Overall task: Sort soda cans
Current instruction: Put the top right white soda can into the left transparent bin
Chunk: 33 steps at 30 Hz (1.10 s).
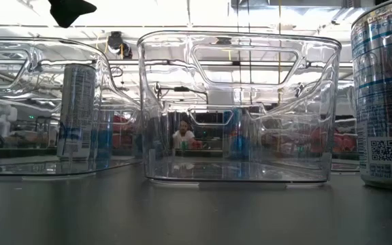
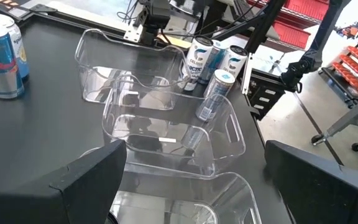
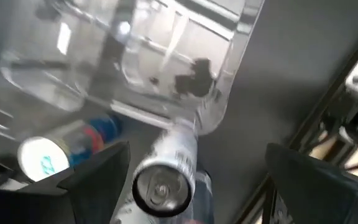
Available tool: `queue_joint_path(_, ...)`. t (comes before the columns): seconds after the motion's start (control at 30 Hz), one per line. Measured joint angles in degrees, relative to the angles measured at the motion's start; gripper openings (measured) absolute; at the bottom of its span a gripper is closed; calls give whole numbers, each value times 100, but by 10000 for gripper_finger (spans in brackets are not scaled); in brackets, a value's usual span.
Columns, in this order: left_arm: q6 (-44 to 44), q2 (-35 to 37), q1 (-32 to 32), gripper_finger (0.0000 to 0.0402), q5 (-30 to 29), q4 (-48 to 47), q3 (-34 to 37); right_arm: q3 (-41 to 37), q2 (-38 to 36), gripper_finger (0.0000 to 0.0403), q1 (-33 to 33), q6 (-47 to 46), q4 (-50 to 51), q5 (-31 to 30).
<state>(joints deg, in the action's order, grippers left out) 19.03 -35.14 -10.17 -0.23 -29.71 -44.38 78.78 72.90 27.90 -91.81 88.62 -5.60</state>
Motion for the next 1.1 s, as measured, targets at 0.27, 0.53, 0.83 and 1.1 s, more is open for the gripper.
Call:
queue_joint_path(0.27,-29,0,0,391,0,0,1,0,711,366,596,-254,-496,420)
queue_joint_path(0.53,-26,0,1,391,0,2,0,-423,533,366,905,-877,-819,299)
queue_joint_path(0.83,17,0,2,391,0,4,0,-1769,177,366,944,-1279,-2206,581)
queue_joint_path(1.1,17,0,2,391,0,28,0,-1958,173,324,950,-1254,-2404,722)
